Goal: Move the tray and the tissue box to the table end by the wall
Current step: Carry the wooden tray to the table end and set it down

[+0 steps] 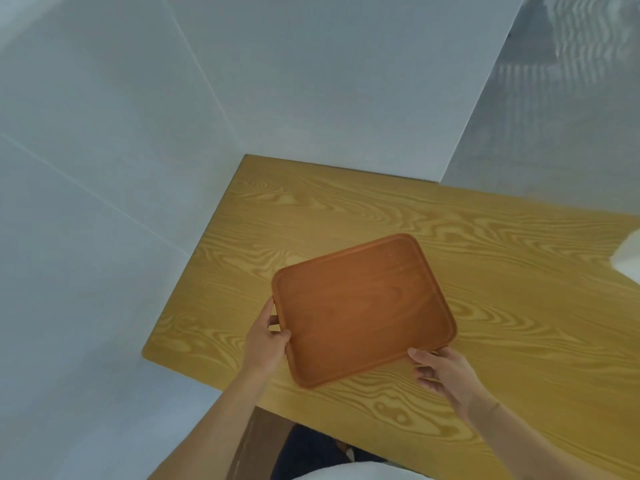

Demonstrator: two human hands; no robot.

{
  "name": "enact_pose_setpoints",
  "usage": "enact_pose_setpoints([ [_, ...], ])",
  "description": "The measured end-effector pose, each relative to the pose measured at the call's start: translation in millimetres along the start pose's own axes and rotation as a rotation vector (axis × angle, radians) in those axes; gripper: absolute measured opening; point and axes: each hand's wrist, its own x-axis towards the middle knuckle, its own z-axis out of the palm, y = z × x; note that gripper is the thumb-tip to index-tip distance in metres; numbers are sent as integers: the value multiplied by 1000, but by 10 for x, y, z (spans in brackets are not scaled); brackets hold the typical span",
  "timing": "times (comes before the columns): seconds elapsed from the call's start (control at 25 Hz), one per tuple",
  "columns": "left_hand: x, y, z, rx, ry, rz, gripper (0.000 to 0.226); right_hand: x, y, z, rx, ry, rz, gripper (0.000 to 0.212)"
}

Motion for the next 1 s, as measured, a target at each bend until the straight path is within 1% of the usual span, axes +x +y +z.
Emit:
enact_pose_setpoints([
  [0.16,300,216,242,106,-107,37,80,33,57,-114,79,79,61,32],
  [0.28,559,376,372,229,-140,87,78,76,59,-94,122,128,92,29],
  [0.4,787,528,453,369,-172,160,73,113,37,-10,172,165,119,26],
  [0.52,1005,637,483,458,-210,203,65,161,9,128,204,195,143,27],
  [0.64,1218,712,490,541,-229,240,61,236,-20,314,242,245,180,26],
  [0.84,1504,807,546,644,-245,251,64,360,-112,481,280,324,233,22],
  [1.0,1602,818,565,720,-251,251,62,394,-144,540,271,340,252,22],
])
